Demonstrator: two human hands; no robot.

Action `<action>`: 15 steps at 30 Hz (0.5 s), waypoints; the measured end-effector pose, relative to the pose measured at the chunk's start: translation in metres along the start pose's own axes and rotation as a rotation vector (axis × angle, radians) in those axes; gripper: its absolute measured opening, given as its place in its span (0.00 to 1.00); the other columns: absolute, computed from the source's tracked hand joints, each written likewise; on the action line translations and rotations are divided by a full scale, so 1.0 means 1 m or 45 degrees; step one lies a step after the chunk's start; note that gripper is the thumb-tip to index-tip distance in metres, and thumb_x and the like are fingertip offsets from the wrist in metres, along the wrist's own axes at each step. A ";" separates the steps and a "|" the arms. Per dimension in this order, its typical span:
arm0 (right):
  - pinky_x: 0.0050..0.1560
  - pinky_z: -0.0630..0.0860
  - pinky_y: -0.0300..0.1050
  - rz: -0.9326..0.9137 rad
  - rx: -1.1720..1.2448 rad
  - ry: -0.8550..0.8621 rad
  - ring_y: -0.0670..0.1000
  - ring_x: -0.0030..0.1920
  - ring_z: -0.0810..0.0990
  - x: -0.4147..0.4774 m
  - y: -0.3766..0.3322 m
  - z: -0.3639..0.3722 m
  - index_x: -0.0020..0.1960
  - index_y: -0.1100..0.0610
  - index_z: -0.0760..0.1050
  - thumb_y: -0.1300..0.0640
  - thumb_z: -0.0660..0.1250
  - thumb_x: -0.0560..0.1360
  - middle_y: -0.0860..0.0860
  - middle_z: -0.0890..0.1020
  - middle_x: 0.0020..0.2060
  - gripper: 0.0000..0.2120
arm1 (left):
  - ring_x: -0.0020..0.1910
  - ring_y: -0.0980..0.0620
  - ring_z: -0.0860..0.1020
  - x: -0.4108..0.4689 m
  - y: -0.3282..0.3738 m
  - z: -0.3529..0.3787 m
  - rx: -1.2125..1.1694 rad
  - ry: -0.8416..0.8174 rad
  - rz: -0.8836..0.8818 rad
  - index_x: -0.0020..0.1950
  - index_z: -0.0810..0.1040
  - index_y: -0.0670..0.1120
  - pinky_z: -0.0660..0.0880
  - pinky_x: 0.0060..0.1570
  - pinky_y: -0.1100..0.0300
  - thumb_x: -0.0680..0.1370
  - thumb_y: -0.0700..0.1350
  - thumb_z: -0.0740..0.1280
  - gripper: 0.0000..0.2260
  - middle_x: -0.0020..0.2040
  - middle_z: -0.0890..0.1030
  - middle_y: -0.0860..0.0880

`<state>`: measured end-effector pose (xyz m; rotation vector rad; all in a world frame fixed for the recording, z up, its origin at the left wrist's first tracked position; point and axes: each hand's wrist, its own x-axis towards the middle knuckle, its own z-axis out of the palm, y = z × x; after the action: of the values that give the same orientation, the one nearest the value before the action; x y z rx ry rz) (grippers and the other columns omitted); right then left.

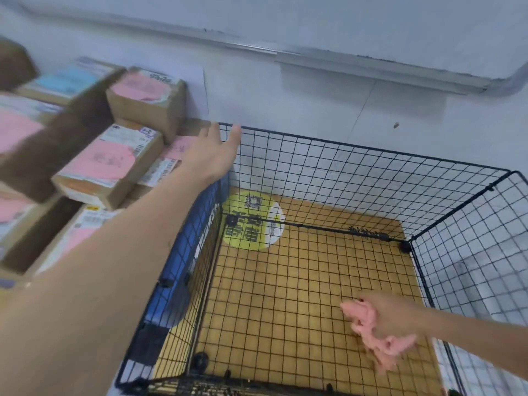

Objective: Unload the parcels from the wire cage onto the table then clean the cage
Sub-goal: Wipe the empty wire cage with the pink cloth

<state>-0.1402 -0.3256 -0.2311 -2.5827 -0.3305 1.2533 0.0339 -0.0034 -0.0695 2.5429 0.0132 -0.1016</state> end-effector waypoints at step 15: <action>0.51 0.79 0.46 0.010 0.371 0.739 0.54 0.62 0.74 0.081 -0.058 -0.024 0.75 0.43 0.56 0.41 0.77 0.63 0.50 0.58 0.71 0.46 | 0.76 0.45 0.53 0.001 -0.002 0.005 -0.040 0.006 -0.011 0.78 0.50 0.43 0.51 0.72 0.51 0.81 0.62 0.46 0.32 0.78 0.53 0.43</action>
<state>-0.0778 -0.2488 -0.2577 -2.5395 -0.0183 0.4610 0.0346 -0.0041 -0.0746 2.5119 0.0280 -0.0977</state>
